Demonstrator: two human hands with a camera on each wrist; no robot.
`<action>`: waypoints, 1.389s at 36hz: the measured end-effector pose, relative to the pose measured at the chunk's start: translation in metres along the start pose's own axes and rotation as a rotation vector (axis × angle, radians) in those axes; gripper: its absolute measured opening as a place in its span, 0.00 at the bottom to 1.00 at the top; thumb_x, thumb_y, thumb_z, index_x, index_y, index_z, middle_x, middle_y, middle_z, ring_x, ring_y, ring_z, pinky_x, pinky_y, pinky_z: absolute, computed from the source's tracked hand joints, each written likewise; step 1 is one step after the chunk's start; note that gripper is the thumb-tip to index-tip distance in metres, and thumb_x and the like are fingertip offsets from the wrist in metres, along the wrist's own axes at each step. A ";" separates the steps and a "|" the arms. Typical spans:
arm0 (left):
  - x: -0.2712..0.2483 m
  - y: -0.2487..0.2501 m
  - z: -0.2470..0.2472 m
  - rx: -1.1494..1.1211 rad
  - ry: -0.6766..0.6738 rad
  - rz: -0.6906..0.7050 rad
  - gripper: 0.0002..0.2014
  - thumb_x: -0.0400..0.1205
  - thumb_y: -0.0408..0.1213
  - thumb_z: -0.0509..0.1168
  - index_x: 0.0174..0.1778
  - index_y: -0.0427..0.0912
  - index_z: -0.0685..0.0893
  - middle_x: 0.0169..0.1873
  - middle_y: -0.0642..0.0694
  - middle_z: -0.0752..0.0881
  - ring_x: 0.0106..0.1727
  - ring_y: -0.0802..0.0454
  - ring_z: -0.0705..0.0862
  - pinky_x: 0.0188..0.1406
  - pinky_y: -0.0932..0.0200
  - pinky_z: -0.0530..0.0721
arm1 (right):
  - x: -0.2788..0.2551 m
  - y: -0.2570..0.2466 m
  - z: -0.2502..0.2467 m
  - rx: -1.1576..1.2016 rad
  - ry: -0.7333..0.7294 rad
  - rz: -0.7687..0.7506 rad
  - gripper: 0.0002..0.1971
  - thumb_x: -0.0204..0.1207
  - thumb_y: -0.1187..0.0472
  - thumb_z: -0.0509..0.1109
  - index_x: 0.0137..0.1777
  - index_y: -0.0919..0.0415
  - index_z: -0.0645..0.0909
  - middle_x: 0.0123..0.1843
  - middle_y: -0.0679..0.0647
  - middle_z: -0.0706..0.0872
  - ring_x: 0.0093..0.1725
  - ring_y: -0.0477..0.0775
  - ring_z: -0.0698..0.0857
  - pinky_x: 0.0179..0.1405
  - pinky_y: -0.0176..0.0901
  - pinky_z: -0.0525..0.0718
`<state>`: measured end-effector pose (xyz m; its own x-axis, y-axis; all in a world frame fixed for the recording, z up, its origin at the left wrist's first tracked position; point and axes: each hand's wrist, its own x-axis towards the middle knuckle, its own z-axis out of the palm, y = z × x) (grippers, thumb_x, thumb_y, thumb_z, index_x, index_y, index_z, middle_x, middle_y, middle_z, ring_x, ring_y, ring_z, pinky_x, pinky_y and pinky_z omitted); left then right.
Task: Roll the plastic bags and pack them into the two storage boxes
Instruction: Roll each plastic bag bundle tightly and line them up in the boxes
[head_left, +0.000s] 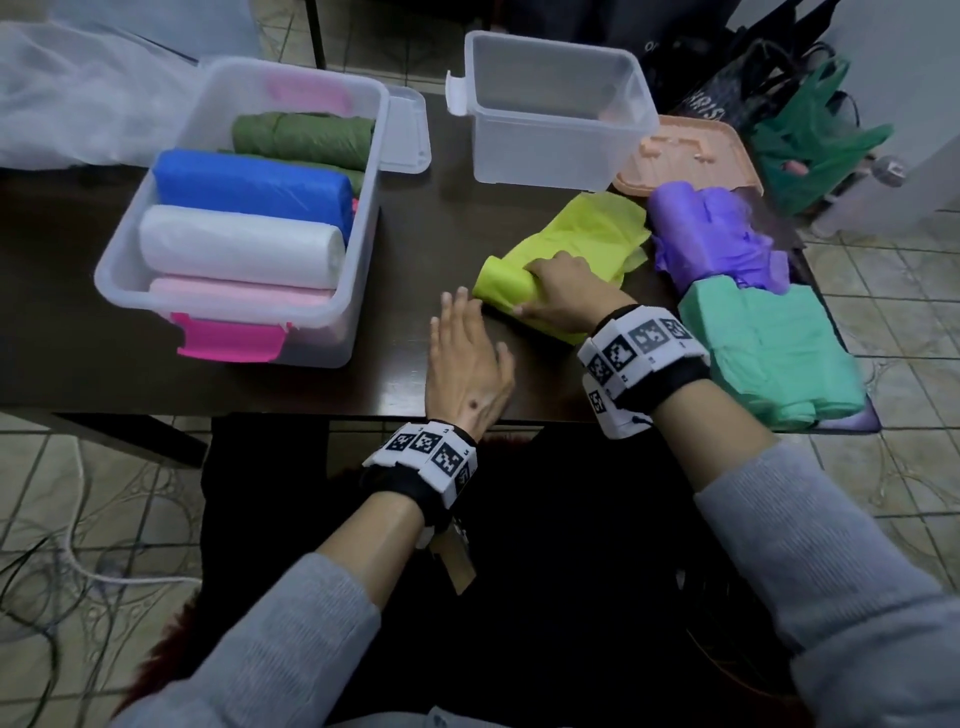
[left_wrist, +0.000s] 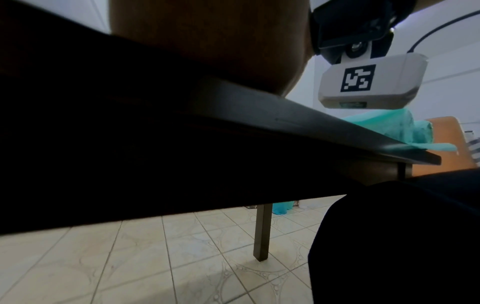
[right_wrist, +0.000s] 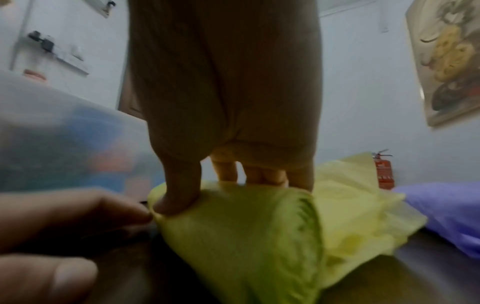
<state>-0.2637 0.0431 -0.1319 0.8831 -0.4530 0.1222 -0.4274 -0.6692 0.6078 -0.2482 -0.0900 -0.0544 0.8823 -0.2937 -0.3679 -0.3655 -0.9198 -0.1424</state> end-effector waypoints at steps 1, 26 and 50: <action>0.000 0.001 -0.002 -0.116 0.064 -0.035 0.24 0.82 0.33 0.56 0.74 0.30 0.64 0.80 0.34 0.60 0.83 0.40 0.53 0.82 0.51 0.51 | -0.003 -0.001 0.001 -0.029 0.019 0.018 0.30 0.76 0.50 0.70 0.73 0.64 0.68 0.71 0.65 0.70 0.72 0.67 0.67 0.68 0.59 0.70; 0.095 0.049 -0.056 -0.901 -0.260 -0.645 0.24 0.74 0.34 0.75 0.65 0.33 0.79 0.52 0.41 0.86 0.51 0.44 0.85 0.52 0.48 0.85 | -0.067 0.010 0.028 -0.224 0.046 -0.310 0.28 0.65 0.54 0.73 0.67 0.53 0.72 0.58 0.55 0.75 0.61 0.59 0.74 0.45 0.45 0.61; 0.138 0.079 -0.105 -0.306 0.111 -0.035 0.11 0.77 0.37 0.70 0.56 0.45 0.86 0.51 0.52 0.86 0.52 0.59 0.83 0.53 0.70 0.81 | -0.069 0.014 0.026 0.021 -0.052 -0.262 0.28 0.66 0.56 0.74 0.68 0.59 0.74 0.59 0.57 0.76 0.60 0.60 0.77 0.60 0.53 0.76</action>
<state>-0.1557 -0.0104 0.0153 0.9191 -0.3545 0.1718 -0.3334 -0.4677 0.8186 -0.3219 -0.0756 -0.0548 0.9315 -0.0317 -0.3623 -0.1329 -0.9569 -0.2581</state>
